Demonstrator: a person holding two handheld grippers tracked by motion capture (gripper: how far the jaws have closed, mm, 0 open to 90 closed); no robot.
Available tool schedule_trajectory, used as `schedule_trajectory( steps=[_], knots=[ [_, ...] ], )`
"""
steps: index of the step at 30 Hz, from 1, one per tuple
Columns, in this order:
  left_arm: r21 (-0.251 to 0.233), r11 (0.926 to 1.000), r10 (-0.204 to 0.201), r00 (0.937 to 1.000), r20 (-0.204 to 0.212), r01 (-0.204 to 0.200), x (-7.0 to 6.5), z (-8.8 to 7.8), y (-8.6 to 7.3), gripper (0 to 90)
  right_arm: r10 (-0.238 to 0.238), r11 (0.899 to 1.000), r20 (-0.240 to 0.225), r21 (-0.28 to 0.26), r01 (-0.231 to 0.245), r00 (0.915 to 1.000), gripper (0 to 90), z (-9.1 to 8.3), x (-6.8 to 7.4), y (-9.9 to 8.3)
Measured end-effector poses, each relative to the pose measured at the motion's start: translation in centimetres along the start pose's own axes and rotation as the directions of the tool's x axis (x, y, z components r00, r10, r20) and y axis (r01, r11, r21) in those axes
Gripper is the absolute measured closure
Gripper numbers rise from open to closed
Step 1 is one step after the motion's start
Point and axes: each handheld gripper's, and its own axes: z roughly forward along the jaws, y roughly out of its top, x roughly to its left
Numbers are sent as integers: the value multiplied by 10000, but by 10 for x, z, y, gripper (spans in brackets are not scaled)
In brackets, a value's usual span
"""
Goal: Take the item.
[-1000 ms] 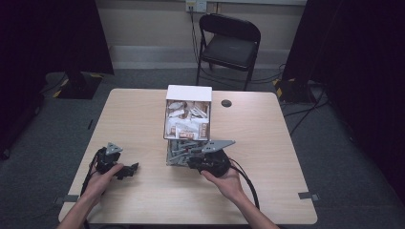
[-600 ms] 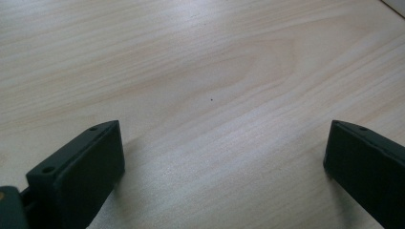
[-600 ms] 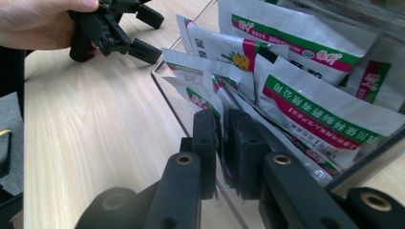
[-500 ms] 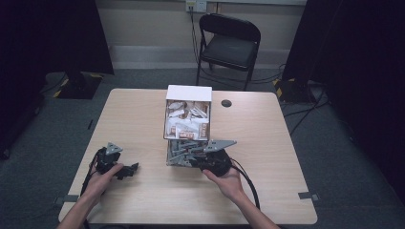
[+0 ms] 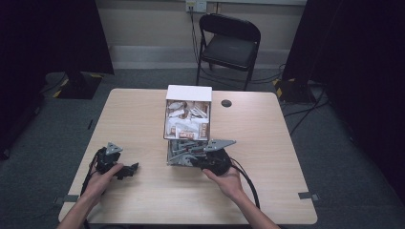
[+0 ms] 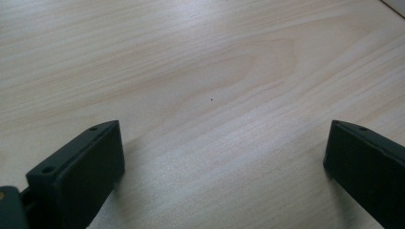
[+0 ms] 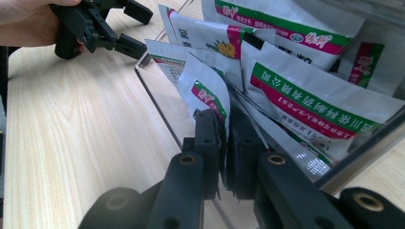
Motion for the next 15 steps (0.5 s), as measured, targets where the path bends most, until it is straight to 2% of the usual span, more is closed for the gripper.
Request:
schedule_trajectory(
  steps=[5, 15],
  knots=[
    [2, 10000, 1, 10000, 0, -1, 0, 0, 0, 0, -217, 9997, 80, 79, 216, 9997, 861, 1, 1, 0],
    [2, 10000, 0, 10000, 2, 0, 0, 0, 0, 0, 34, 9999, -189, -110, -36, 9998, 899, -1, -1, 0]
  ],
)
